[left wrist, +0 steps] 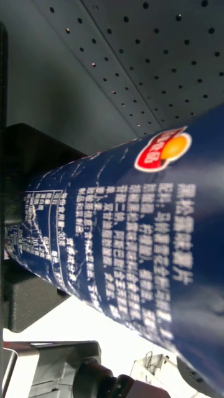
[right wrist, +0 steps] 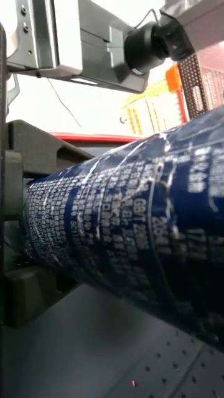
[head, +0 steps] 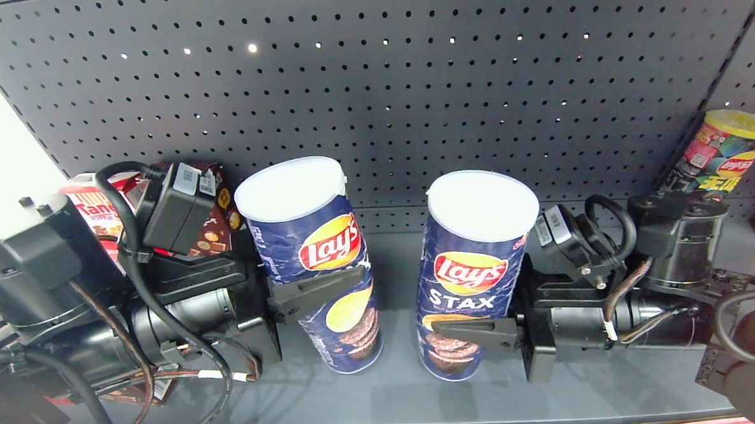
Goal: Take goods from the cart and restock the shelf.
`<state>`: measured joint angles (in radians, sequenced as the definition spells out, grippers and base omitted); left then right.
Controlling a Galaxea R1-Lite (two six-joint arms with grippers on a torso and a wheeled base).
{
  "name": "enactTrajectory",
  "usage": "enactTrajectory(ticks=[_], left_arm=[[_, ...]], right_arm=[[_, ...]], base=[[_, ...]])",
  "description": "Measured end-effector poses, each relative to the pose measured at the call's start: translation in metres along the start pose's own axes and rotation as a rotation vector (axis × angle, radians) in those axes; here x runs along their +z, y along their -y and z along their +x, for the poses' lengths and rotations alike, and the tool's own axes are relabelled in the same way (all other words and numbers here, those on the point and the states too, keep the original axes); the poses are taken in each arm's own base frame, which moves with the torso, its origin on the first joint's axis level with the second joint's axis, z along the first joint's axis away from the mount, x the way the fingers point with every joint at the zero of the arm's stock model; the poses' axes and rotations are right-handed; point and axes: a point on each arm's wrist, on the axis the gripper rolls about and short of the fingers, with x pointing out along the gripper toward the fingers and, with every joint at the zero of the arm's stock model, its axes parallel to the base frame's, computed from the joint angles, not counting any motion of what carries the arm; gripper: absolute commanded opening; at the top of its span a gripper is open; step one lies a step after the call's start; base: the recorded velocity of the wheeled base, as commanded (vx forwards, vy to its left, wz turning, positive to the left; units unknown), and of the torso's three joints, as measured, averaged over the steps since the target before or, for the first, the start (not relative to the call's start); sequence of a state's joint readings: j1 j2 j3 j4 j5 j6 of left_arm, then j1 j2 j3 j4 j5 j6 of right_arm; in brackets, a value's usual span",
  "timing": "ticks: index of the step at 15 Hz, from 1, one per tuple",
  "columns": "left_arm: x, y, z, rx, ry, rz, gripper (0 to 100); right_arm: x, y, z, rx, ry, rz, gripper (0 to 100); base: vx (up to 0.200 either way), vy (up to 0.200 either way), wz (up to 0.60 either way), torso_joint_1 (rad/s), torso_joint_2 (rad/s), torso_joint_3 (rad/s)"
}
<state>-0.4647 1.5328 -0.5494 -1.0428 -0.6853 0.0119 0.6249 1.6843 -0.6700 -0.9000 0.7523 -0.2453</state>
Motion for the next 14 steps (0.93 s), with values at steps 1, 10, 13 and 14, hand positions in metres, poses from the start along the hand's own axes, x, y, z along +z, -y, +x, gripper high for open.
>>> enactTrajectory(ticks=[1, 10, 13, 14], left_arm=[[0.000, 0.000, 0.000, -0.001, 0.000, 0.000, 0], [-0.001, -0.002, -0.002, 0.012, -0.004, -0.002, 0], [-0.001, -0.002, -0.002, 0.012, -0.003, -0.002, 0], [-0.001, -0.002, -0.002, 0.012, -0.004, -0.002, 0]], right_arm=[[-0.002, 0.000, 0.002, 0.003, -0.001, 0.001, 0], [-0.024, -0.002, 0.014, 0.033, -0.031, 0.031, 0], [-0.029, -0.006, 0.014, 0.041, -0.044, 0.043, 100], [-0.029, -0.006, 0.014, 0.034, -0.047, 0.044, 100]], base=[[0.000, 0.000, 0.00, 0.000, 0.00, 0.000], [0.000, 0.000, 0.00, 0.000, 0.00, 0.000], [0.000, 0.000, 0.00, 0.000, 0.00, 0.000], [0.000, 0.000, 0.00, 0.000, 0.00, 0.000]])
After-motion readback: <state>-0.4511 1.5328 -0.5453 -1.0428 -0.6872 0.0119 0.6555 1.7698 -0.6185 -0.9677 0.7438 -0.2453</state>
